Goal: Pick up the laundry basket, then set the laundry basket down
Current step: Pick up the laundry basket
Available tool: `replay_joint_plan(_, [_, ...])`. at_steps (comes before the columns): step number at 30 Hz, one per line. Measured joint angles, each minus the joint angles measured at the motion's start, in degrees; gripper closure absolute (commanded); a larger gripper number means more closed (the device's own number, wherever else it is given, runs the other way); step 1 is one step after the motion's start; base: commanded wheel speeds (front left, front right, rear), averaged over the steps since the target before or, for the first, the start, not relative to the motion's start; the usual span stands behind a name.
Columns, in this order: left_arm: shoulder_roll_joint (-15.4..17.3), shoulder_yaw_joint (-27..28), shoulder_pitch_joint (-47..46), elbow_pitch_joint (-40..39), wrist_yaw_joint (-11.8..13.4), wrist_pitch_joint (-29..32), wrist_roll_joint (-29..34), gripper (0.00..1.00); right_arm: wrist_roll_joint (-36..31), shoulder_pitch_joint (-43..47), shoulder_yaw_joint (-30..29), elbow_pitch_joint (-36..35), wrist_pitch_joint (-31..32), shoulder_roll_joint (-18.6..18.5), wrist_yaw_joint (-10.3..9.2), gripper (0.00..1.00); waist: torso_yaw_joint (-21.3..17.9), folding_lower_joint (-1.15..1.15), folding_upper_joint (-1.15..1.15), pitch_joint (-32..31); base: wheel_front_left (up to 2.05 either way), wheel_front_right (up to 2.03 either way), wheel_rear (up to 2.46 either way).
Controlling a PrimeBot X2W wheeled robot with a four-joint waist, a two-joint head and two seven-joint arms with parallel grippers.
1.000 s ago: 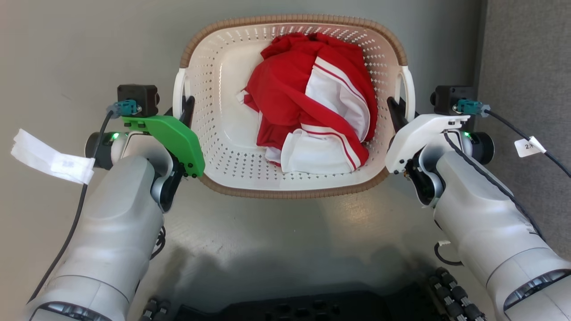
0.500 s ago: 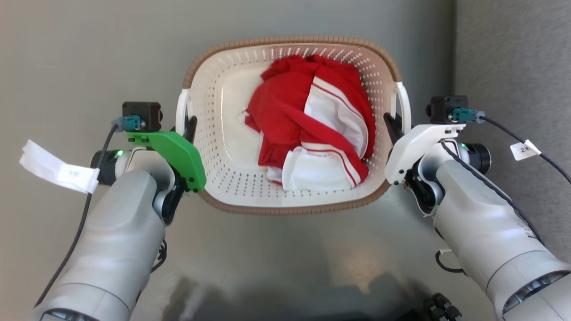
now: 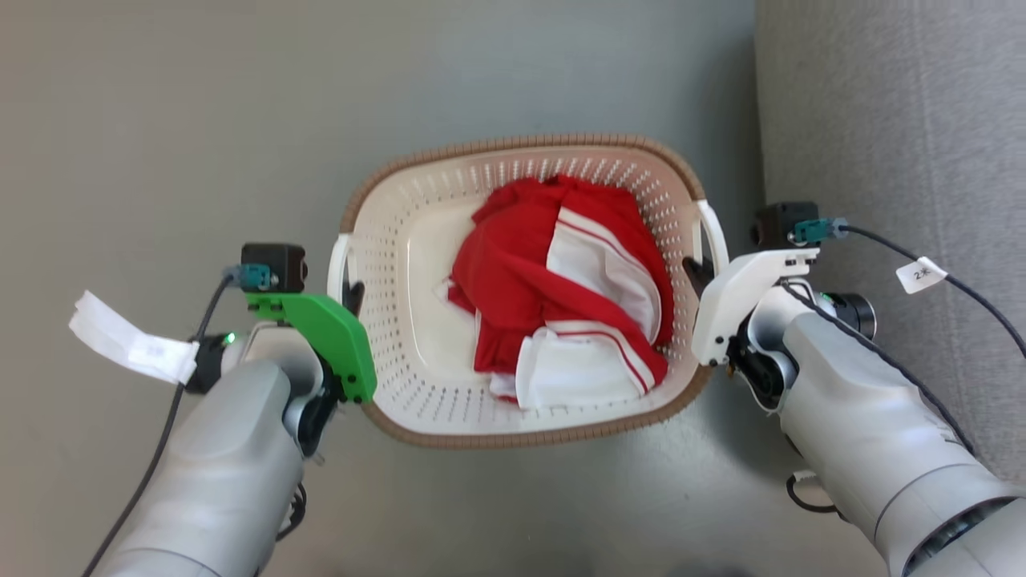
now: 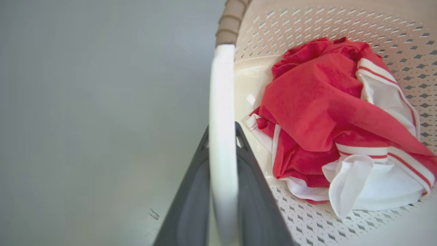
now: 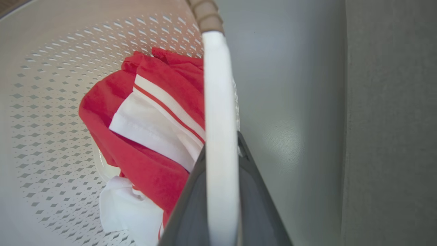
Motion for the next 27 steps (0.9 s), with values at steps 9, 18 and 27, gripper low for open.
replay_joint_plan(9, [-0.02, -2.20, 4.11, 0.19, 0.00, 2.09, -3.30, 1.00, 2.58, 3.42, 1.25, 0.74, 3.07, 0.08, 0.40, 1.00, -0.28, 0.00, 0.00, -7.40, 0.00, 0.00, 0.00])
replay_joint_plan(18, [-0.18, -4.01, 9.82, 1.07, 0.00, 3.90, -6.32, 1.00, 5.02, 9.07, 3.05, 1.65, 5.61, 0.46, 0.74, 1.00, -0.54, 0.00, 0.00, -15.70, 0.00, 0.00, 0.00])
replay_joint_plan(27, [-0.59, -5.87, 15.43, 2.16, 0.00, 6.24, -8.33, 1.00, 6.81, 14.85, 5.00, 2.33, 8.15, 0.81, 0.82, 1.00, -0.98, 0.00, 0.00, -23.10, 0.00, 0.00, 0.00])
